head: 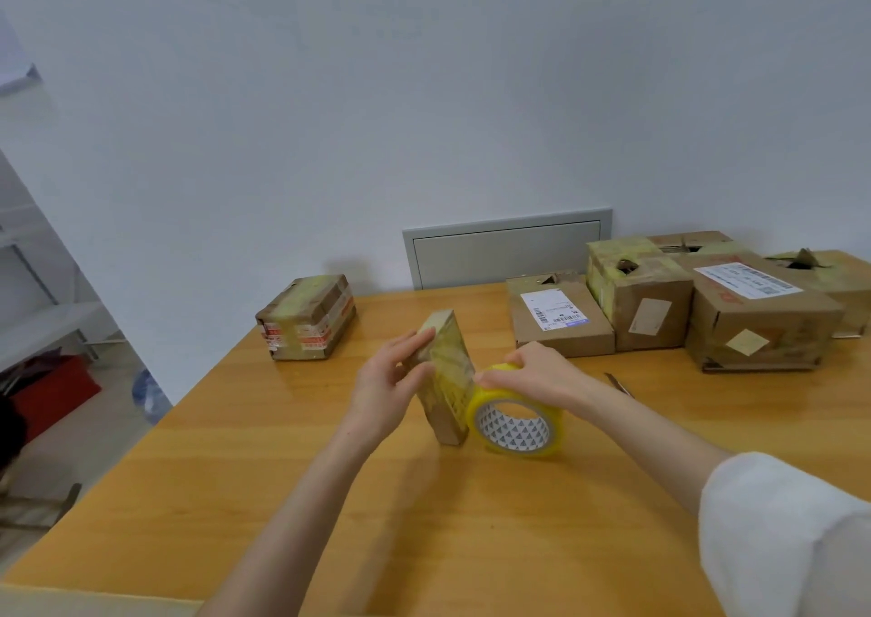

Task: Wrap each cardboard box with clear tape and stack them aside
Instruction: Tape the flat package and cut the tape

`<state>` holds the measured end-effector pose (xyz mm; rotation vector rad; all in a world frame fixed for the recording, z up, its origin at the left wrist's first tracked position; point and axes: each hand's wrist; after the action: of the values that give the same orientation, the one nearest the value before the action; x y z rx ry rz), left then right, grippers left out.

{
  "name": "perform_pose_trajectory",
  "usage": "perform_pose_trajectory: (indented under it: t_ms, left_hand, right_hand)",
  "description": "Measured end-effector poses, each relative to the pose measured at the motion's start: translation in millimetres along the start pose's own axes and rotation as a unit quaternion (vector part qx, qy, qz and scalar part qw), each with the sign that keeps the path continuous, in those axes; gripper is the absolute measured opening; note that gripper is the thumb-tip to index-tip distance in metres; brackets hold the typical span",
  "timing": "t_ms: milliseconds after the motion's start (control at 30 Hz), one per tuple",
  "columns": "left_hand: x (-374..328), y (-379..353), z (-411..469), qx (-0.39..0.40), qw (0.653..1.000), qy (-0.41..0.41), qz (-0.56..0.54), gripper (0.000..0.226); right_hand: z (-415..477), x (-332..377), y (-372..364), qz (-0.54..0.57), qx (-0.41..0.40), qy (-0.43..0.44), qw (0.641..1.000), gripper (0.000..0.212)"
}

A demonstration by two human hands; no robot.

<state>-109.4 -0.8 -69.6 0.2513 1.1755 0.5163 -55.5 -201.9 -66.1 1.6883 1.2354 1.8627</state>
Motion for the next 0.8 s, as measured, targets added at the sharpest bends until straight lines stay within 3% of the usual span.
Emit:
perform_pose_trajectory:
  t_ms: [100,200,367,467,533,600,800]
  left_hand:
    - [-1.5,2.8,0.8,0.025,0.986,-0.051,0.157,0.043]
    - [-19.7,0.9,4.0,-0.003,0.975,-0.008,0.222,0.043]
    - [-42.8,-15.7,21.6,-0.045,0.942,0.017,0.333,0.025]
    - [-42.3,-15.0,29.8,-0.019,0.95,0.06,0.307,0.032]
    - [-40.5,-9.3,31.4,0.0,0.952,0.106,0.286,0.039]
    - [-37.7,-4.0,32.1,0.02,0.957,0.146,0.251,0.031]
    - [-31.2,2.9,23.4,-0.012,0.981,0.192,0.031,0.03]
  right_hand:
    - [2.6,0.8,-0.8,-0.014,-0.006,-0.02,1.0,0.083]
    - [4.6,1.3,-4.7,-0.028,-0.022,-0.023,0.999,0.082]
    - [3.2,3.7,-10.6,-0.061,-0.05,-0.023,0.997,0.082]
    - [-2.7,-6.5,-3.1,0.016,-0.013,-0.01,1.0,0.083]
    - [-7.8,-17.6,2.2,0.101,0.038,0.009,0.994,0.063]
    - [-12.4,-25.9,3.3,0.146,0.072,0.013,0.987,0.048]
    - [-17.5,-24.3,4.3,0.141,0.046,0.053,0.987,0.039]
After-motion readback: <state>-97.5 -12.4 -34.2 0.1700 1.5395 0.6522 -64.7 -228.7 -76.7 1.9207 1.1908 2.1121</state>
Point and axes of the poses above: each hand's wrist, its own z-axis towards the middle knuckle, its own y-axis out of the back of the hand, x = y × z, and after that the axes turned 7 degrees about -z, right-handed
